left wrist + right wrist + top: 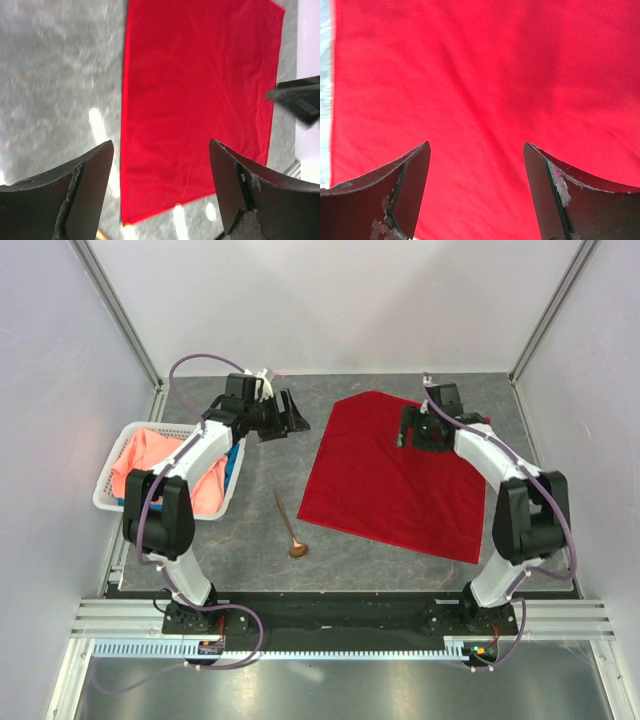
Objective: Fold the napkin, place the utensils inside, and roll it up
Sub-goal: Flatten the napkin out
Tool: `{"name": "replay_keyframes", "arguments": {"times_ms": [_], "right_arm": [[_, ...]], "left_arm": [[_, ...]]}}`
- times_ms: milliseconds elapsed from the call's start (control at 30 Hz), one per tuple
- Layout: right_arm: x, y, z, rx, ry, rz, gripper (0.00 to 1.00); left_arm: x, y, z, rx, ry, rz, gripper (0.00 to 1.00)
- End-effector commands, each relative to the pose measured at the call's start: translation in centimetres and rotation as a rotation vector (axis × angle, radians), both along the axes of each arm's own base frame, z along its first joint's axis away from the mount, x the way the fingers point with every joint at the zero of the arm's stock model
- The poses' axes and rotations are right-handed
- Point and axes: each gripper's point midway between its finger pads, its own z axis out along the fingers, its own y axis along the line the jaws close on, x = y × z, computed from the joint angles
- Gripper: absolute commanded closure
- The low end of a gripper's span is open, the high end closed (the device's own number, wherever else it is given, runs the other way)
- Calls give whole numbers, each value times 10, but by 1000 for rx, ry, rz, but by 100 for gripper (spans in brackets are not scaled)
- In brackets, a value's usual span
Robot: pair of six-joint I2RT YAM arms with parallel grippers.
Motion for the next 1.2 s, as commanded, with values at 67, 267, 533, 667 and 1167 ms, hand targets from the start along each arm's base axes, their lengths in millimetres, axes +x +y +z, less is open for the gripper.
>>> {"name": "replay_keyframes", "arguments": {"times_ms": [67, 267, 533, 667, 1167], "right_arm": [[29, 114, -1, 69, -110, 269, 16], [18, 182, -38, 62, -77, 416, 16], [-33, 197, -89, 17, 39, 504, 16], [-67, 194, -108, -6, 100, 536, 16], [-165, 197, -94, 28, 148, 610, 16]], "left_arm": [[50, -15, 32, -54, -133, 34, 17], [51, -15, 16, -40, -120, 32, 16], [48, -15, 3, -49, -95, 37, 15], [47, -15, -3, -50, -81, 44, 15], [44, -23, -42, -18, -14, 73, 16]]}}
